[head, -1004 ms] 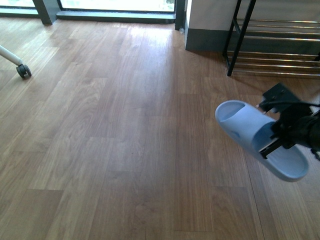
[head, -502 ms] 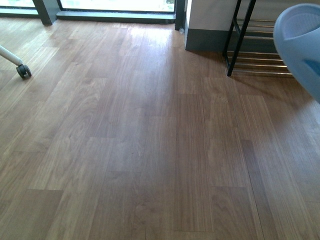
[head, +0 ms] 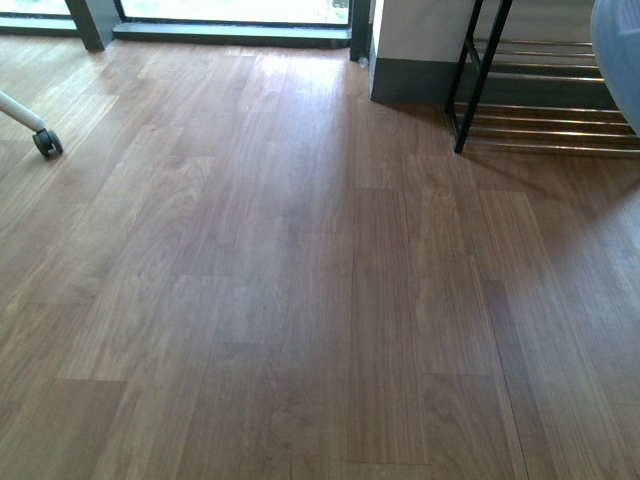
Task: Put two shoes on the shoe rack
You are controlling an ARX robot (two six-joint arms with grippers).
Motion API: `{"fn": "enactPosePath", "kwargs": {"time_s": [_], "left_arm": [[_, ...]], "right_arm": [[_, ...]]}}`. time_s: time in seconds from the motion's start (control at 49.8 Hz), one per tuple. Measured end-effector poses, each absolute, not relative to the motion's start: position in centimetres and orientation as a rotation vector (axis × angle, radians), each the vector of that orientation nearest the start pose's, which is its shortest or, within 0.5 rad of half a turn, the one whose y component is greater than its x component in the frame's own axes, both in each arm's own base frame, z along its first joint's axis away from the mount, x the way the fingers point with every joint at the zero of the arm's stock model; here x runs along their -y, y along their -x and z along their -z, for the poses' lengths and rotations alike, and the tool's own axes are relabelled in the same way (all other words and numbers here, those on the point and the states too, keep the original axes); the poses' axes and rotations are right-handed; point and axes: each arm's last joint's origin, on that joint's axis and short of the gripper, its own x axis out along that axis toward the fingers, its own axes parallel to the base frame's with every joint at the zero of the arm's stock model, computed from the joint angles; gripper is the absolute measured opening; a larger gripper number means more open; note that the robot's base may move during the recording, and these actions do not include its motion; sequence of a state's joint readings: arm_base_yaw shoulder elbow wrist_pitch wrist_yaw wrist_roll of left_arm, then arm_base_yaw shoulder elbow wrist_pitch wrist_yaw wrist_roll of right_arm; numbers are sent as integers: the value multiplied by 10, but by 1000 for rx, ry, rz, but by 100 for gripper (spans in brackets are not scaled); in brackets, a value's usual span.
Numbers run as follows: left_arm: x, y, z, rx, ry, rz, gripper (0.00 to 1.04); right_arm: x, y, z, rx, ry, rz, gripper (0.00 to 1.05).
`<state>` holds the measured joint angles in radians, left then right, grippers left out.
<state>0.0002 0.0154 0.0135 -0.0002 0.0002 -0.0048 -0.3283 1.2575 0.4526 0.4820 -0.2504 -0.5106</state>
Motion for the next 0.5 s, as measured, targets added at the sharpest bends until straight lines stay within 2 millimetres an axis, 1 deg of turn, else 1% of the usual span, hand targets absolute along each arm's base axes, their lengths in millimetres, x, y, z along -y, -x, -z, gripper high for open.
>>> {"fn": "enactPosePath", "kwargs": {"time_s": [0.502], "left_arm": [[0,-98,-167,-2,5,-3,95]], "right_arm": [[71,-232,-189,-323,413,-5,2]]}}
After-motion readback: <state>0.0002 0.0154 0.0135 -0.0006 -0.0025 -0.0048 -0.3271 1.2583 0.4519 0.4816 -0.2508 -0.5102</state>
